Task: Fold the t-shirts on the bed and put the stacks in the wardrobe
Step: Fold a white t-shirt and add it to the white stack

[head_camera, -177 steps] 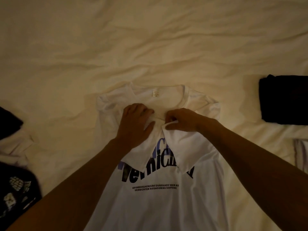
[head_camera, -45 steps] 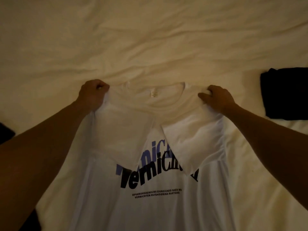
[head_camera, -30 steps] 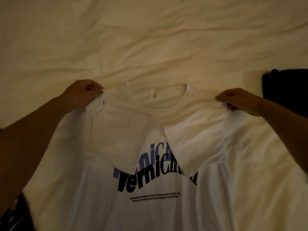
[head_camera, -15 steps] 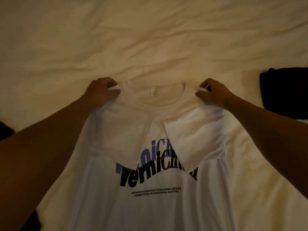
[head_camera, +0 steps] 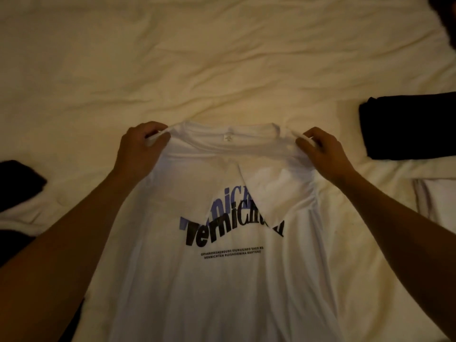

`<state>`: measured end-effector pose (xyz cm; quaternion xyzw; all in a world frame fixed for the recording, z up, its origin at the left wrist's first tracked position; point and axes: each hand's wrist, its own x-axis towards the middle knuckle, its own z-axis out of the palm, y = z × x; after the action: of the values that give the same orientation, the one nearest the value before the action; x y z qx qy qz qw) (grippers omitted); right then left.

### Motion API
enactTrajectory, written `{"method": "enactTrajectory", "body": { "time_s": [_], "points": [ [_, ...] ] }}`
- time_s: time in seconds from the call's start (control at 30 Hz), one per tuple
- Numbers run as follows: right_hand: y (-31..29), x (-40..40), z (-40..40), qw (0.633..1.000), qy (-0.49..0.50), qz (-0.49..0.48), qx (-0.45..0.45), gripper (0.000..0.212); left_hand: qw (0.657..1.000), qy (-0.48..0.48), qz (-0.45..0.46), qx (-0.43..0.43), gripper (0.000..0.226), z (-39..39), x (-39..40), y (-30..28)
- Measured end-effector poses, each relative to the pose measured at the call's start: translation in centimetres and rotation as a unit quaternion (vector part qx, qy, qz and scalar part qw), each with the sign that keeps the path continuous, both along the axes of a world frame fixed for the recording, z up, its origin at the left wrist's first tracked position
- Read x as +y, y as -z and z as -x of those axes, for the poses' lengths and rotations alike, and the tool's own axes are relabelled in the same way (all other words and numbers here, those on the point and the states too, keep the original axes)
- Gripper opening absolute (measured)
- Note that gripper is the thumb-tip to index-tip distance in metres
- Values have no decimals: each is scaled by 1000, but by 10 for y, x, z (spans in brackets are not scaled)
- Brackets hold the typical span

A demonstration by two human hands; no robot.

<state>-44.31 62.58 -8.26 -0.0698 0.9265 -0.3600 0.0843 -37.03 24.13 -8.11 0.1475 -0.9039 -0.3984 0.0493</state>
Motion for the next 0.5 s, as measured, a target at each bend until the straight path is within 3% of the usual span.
{"method": "enactTrajectory", "body": {
  "time_s": [0.1, 0.2, 0.3, 0.43, 0.5],
  "points": [
    [-1, 14, -43, 1000, -14, 19, 15, 14, 998, 37, 55, 18, 22, -45, 5, -1],
    [11, 30, -96, 997, -43, -31, 62, 39, 990, 86, 112, 10, 33, -106, 7, 17],
    [34, 43, -155, 981, -92, -129, 114, 35, 977, 138, 160, -17, 37, -166, 11, 42],
    [63, 54, -212, 962, -143, -219, 80, 25, 949, 233, 204, -59, 22, -216, 18, 68],
    [69, 50, -223, 951, -159, -253, 76, 27, 941, 235, 228, -79, 28, -227, 22, 73]
  ]
}}
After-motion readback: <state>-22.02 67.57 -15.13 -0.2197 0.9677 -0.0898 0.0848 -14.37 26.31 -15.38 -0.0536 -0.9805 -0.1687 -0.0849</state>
